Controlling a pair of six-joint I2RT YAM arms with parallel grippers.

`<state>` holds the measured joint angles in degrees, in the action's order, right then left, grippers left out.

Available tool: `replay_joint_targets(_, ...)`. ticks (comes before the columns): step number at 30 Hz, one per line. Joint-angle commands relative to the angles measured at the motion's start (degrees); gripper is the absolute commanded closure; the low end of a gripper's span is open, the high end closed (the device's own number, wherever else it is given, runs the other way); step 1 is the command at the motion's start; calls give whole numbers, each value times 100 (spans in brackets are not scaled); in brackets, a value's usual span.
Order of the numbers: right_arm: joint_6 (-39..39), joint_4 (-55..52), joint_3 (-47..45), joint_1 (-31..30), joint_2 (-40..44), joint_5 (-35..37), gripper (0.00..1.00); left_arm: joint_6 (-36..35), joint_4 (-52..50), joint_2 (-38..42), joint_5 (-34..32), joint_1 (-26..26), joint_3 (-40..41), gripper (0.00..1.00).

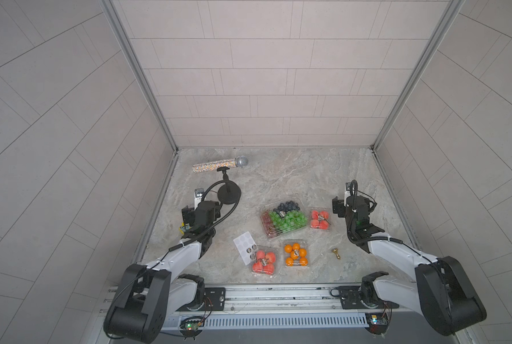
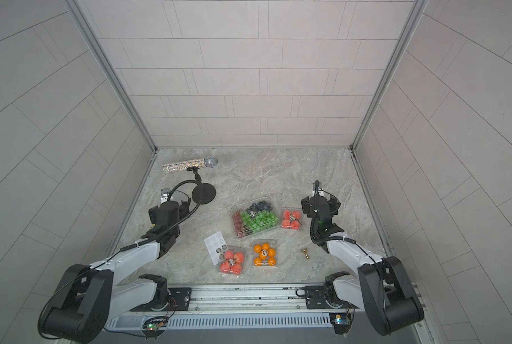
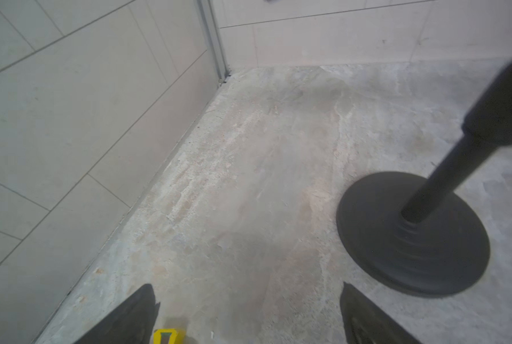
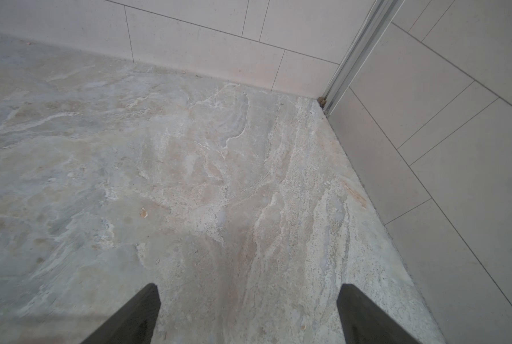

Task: Label fruit boxes
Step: Reset both arms

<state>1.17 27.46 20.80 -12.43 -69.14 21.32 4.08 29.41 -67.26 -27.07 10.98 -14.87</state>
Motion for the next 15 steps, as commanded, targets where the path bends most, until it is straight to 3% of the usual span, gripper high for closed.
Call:
replay_joint_targets(1,-347,1663,-446,30,-429,292,3,-198,1867,-420,584,-315,116,0)
replay_joint_targets(3,-506,2606,-652,78,-730,157,5,-175,2090,-966,793,-452,-127,0)
replay_joint_targets(7,-513,3221,-651,207,-1177,58,4,-226,1969,-1396,857,-606,-472,0)
replay_joint_targets(11,-273,4075,-560,383,-2238,164,1,-380,3080,-2463,1135,-692,-506,0)
replay_joint_targets(12,-320,4451,-559,391,-2427,243,0,-274,2632,-2306,1113,-693,-561,0)
replay_joint_targets(15,-111,2821,-103,434,-1958,305,0,-199,1693,-2215,1015,-716,-977,0)
